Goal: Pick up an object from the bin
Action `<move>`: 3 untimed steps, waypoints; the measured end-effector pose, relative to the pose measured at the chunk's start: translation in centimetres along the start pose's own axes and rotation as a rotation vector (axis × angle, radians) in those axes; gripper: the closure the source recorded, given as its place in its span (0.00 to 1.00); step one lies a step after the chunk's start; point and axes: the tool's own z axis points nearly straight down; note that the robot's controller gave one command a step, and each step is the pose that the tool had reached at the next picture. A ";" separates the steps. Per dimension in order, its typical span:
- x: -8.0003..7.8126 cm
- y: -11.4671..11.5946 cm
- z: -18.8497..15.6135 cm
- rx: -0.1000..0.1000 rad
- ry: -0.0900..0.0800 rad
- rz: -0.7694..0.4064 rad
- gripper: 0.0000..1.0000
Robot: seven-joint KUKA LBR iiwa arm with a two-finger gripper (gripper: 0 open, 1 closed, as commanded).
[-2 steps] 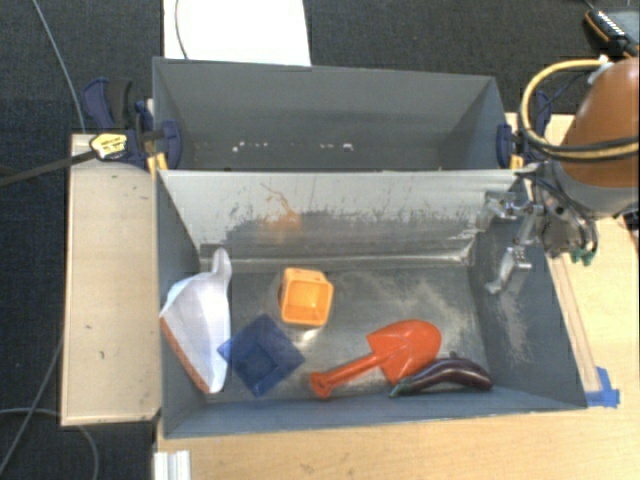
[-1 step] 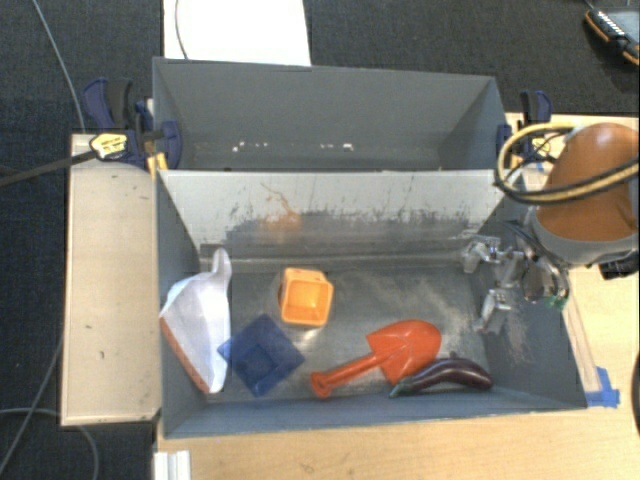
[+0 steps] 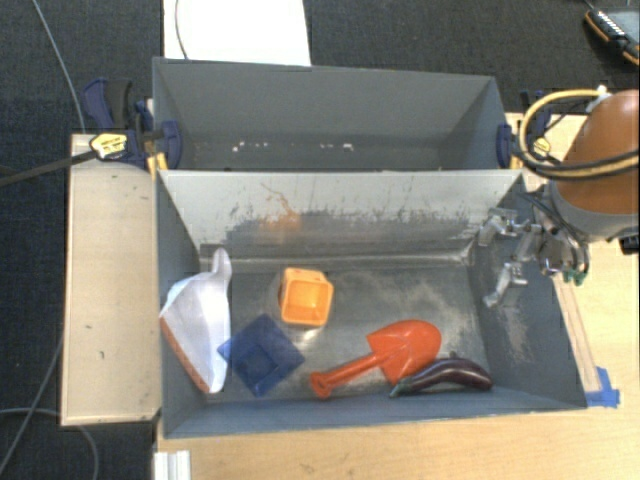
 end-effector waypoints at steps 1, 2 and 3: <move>4.6 0.4 9.3 -0.001 0.035 0.017 0.00; 4.2 -1.0 3.4 0.001 -0.007 0.048 0.00; 8.0 2.5 10.5 -0.003 0.026 0.015 0.00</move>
Offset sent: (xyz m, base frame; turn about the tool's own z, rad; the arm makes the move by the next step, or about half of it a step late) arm -0.0435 -0.0039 -0.0368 0.0531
